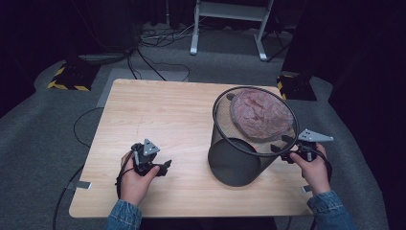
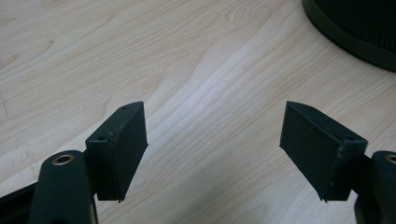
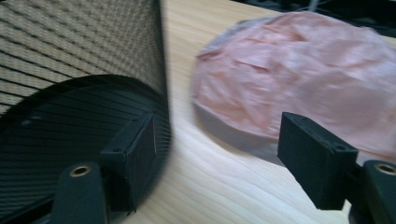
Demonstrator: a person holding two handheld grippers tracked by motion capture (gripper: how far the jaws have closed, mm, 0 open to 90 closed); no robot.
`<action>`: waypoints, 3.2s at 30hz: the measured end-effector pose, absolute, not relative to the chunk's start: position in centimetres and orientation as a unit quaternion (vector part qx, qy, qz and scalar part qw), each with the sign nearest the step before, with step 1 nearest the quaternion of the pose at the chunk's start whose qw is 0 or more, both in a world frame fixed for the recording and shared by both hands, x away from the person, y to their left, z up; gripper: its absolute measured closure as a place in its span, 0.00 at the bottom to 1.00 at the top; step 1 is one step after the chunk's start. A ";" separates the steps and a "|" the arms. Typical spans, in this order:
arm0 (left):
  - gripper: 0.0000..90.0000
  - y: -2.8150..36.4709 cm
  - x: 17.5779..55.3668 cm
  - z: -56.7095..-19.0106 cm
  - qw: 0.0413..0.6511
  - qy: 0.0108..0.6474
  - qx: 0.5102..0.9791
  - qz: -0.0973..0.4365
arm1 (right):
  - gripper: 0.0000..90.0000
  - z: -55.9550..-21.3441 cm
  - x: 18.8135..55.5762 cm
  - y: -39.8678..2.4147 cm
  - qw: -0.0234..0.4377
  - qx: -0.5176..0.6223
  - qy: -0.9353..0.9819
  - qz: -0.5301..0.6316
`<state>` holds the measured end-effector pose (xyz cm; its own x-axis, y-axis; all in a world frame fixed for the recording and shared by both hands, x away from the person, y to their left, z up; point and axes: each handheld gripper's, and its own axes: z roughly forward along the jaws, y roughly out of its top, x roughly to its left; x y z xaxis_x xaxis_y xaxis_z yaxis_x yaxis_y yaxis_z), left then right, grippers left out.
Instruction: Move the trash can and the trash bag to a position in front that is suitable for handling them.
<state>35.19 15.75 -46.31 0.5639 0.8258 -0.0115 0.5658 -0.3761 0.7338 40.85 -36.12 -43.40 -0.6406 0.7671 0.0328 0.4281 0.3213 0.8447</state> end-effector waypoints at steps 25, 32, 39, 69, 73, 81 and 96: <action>0.25 18.4 34.2 -46.6 0.352 0.463 0.790 0.191 | 0.32 -43.8 41.0 -27.7 0.149 0.314 0.822 0.450; 0.25 19.1 33.9 -46.7 0.352 0.470 0.786 0.196 | 0.24 -44.1 43.8 -30.1 0.176 0.358 0.821 0.409; 0.25 20.6 32.7 -46.9 0.346 0.487 0.776 0.203 | 0.19 -45.7 47.5 -31.0 0.208 0.384 0.820 0.370; 0.27 22.6 31.1 -47.5 0.342 0.515 0.760 0.200 | 0.33 -43.2 46.6 -31.6 0.165 0.371 0.842 0.357; 0.27 22.6 31.1 -47.4 0.342 0.512 0.761 0.203 | 0.14 -42.4 49.0 -32.7 0.234 0.411 0.809 0.348; 0.27 23.2 31.2 -47.9 0.336 0.518 0.761 0.199 | 0.17 -46.5 53.8 -31.8 0.207 0.460 0.809 0.303; 0.27 23.4 31.2 -48.0 0.335 0.522 0.759 0.199 | 0.41 -50.0 51.2 -32.2 0.193 0.450 0.801 0.344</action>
